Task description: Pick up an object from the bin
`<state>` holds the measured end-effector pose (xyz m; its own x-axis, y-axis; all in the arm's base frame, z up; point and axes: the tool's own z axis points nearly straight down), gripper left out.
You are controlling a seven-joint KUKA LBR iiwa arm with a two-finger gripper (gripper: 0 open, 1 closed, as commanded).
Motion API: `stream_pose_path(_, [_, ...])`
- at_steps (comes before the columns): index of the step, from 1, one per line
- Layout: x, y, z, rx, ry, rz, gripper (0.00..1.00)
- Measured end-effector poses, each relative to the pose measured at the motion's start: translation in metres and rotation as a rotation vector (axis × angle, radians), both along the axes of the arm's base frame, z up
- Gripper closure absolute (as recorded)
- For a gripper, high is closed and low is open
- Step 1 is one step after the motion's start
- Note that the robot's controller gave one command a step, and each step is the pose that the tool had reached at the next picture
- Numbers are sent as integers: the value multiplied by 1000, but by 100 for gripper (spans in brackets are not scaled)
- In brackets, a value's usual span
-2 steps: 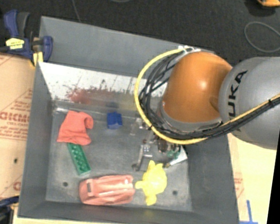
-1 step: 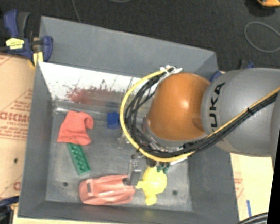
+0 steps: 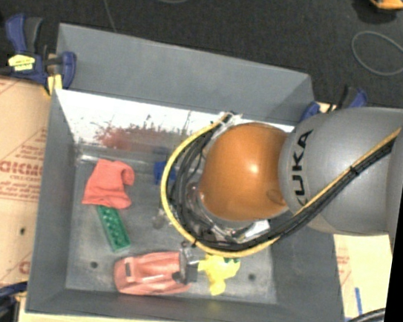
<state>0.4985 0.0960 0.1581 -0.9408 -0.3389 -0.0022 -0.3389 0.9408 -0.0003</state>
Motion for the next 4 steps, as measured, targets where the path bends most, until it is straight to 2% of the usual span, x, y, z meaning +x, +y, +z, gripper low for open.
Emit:
stream_pose_path(1, [-14,11,-24,1,-4,38,0])
stream_pose_path(2, [-16,12,-84,3,-17,50,0])
stream_pose_path(3, [-21,3,-82,15,-26,80,100])
stream_pose_path(4, [-21,3,-82,15,-26,79,100])
